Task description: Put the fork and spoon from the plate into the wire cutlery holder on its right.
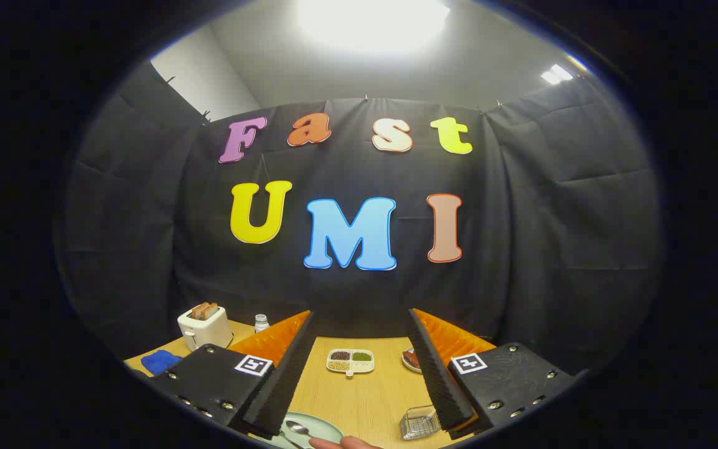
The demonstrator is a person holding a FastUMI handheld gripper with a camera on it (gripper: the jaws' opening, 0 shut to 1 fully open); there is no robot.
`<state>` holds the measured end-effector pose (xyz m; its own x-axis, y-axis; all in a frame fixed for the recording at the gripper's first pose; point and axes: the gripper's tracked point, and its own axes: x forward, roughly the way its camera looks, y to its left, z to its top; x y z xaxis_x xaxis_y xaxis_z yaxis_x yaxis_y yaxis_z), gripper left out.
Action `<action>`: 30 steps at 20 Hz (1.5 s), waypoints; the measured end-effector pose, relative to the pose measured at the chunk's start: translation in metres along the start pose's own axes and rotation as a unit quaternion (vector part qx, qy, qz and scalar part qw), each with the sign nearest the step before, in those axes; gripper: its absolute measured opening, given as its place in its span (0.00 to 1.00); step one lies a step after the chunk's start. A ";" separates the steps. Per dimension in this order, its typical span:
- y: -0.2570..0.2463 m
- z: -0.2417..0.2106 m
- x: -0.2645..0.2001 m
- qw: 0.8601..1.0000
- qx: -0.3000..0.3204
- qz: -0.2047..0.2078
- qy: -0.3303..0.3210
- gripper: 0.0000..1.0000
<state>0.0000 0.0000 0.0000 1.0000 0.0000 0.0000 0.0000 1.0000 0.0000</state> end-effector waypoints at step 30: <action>0.023 -0.094 0.000 0.978 -0.108 0.107 0.143 0.89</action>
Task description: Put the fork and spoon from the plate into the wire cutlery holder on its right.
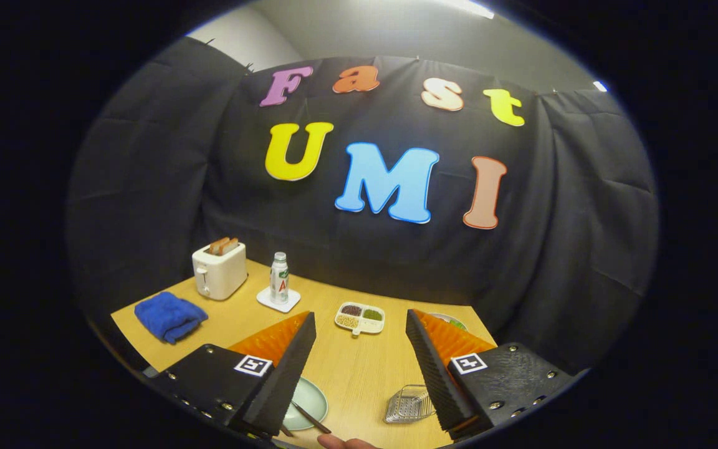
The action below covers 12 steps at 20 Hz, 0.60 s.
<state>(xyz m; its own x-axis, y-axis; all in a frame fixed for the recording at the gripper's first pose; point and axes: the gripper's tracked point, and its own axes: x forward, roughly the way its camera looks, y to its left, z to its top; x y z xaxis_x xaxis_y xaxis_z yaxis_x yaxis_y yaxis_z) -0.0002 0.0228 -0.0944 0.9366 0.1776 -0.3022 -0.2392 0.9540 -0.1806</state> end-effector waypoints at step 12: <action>0.047 -0.180 0.015 0.944 -0.115 0.132 0.279 0.88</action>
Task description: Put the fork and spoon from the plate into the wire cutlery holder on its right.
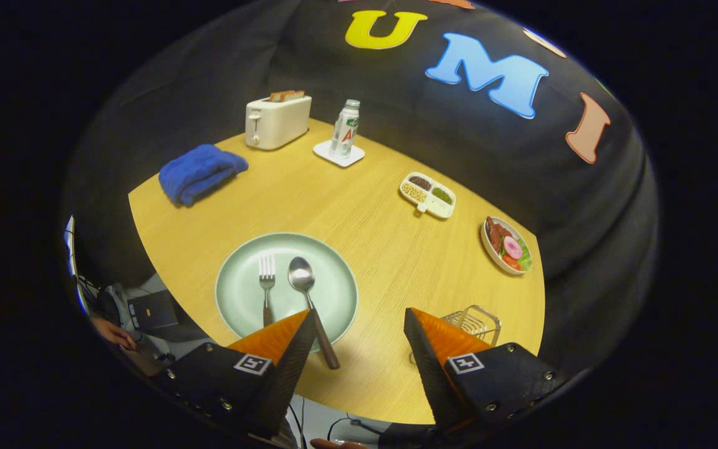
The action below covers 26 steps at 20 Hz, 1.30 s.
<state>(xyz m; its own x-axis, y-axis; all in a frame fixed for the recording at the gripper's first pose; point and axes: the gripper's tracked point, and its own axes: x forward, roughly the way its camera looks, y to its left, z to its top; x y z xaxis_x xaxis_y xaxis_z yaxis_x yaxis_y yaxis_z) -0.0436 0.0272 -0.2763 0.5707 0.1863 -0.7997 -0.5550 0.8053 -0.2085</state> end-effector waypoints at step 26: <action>0.040 -0.044 0.067 0.957 -0.144 0.098 0.232 0.16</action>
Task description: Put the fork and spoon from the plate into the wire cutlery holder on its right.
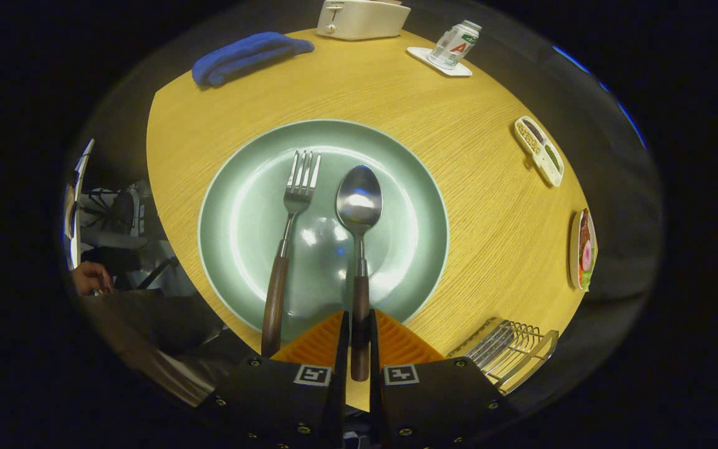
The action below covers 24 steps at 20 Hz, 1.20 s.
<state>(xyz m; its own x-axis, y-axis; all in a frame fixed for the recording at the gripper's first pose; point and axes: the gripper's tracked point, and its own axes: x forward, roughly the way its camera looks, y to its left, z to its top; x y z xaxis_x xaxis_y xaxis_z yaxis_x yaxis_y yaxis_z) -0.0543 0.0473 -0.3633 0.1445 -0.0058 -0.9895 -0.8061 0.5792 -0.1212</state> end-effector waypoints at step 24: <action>-0.035 -0.026 -0.060 0.980 0.100 0.146 0.096 0.04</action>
<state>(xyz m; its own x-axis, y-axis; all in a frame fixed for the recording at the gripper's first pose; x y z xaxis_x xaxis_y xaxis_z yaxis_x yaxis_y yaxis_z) -0.0499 0.0062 -0.3015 -0.2011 0.0418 -0.9787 -0.6662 0.7266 0.1680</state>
